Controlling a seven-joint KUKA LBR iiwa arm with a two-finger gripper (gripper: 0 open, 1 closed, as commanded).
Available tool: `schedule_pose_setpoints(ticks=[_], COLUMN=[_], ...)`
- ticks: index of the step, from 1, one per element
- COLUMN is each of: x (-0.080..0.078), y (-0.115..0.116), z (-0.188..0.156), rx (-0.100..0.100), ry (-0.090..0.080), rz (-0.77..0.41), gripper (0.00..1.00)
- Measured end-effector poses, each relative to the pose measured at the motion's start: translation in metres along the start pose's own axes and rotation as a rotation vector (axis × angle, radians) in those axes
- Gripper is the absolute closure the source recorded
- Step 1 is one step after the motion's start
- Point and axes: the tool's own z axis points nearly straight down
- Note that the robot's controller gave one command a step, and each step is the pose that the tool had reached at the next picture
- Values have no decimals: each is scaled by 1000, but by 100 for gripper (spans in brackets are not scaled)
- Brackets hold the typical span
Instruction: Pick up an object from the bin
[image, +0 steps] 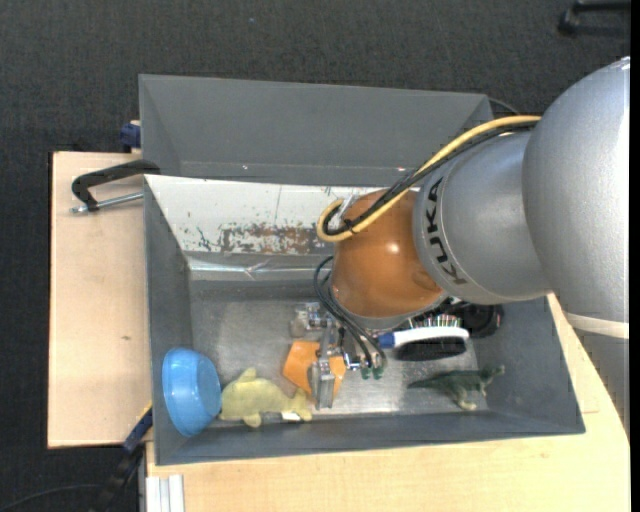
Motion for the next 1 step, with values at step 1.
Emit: schedule_pose_setpoints(ticks=[1], x=[-1], y=[1], z=[1], rx=[-4], ry=[-7], rz=[2], gripper=[100])
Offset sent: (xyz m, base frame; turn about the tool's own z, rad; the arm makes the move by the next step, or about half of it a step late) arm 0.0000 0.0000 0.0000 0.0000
